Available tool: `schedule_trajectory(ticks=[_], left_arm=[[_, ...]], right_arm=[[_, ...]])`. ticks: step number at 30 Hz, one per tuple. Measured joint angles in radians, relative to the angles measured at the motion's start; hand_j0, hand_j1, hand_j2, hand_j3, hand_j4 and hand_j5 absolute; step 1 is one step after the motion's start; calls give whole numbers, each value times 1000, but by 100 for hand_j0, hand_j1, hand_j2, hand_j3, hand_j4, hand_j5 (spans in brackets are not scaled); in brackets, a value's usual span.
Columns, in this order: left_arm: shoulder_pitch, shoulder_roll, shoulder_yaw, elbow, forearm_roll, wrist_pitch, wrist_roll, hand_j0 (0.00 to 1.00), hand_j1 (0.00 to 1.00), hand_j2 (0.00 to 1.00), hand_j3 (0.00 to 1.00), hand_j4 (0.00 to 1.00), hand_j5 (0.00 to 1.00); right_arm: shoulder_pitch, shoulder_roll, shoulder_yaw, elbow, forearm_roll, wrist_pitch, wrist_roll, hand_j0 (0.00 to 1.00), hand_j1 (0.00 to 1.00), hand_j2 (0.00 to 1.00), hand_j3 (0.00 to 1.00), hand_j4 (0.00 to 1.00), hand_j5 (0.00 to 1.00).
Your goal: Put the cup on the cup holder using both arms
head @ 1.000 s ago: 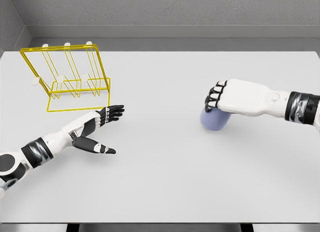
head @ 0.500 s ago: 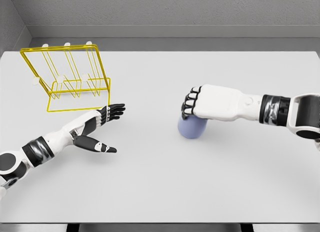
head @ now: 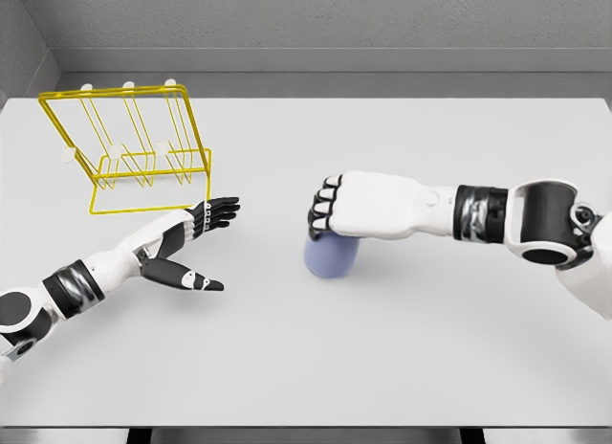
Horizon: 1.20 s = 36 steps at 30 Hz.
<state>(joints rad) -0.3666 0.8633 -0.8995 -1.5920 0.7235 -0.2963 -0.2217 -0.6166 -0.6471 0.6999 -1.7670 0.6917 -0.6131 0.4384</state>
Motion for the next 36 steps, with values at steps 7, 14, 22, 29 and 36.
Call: schedule_trajectory(ticks=[7, 14, 22, 29, 36], left_arm=[[0, -10, 0, 9, 0, 0, 1, 100, 100, 100, 100, 100, 100], [-2, -12, 0, 16, 0, 0, 1, 100, 100, 100, 100, 100, 100], [-2, -12, 1, 17, 0, 0, 1, 100, 100, 100, 100, 100, 100], [-2, -12, 1, 17, 0, 0, 1, 100, 100, 100, 100, 100, 100], [-26, -46, -12, 24, -2, 4, 1, 100, 100, 100, 100, 100, 100]], right_arm=[[-2, 42, 7, 0, 10, 0, 27, 58, 58, 58, 58, 58, 58], [2, 60, 8, 1, 26, 0, 34, 86, 86, 86, 86, 86, 86], [3, 63, 7, 2, 35, 0, 34, 99, 99, 99, 99, 99, 99], [3, 36, -99, 1, 7, 0, 28, 100, 100, 100, 100, 100, 100], [176, -67, -324, 52, -169, -1, 24, 100, 100, 100, 100, 100, 100]])
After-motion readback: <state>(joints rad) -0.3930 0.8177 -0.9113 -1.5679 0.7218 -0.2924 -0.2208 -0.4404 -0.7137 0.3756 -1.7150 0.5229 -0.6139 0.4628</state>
